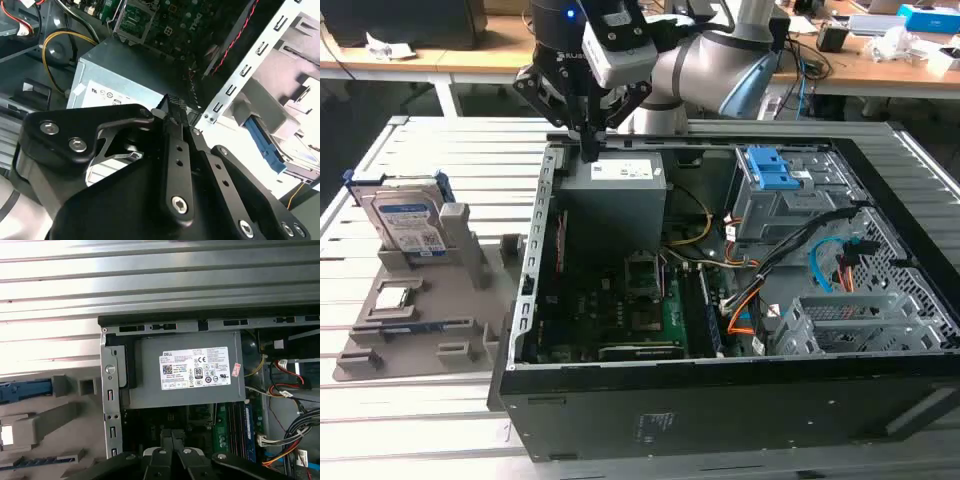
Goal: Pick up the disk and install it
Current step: 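Reach for the disk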
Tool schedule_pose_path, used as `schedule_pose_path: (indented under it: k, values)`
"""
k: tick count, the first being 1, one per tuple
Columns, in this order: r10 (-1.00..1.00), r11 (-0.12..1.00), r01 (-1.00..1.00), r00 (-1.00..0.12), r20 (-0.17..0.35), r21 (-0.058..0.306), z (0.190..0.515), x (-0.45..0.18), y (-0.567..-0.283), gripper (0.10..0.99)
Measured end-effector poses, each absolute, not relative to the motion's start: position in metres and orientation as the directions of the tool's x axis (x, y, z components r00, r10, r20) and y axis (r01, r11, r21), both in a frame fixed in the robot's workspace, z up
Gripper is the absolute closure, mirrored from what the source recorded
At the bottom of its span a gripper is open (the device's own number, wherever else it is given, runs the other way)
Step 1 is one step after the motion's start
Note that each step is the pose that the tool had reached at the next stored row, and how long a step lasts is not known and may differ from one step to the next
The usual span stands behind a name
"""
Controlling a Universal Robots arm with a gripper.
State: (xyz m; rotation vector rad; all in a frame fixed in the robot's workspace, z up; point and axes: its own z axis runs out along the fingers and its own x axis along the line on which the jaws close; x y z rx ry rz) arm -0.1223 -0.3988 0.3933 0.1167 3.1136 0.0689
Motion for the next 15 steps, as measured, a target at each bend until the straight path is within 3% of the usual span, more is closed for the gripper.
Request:
schedule_pose_path:
  k: [15]
  values:
    - [0.075, 0.996, 0.074, -0.997, -0.023, 0.045, 0.393, -0.170, -0.399, 0.980]
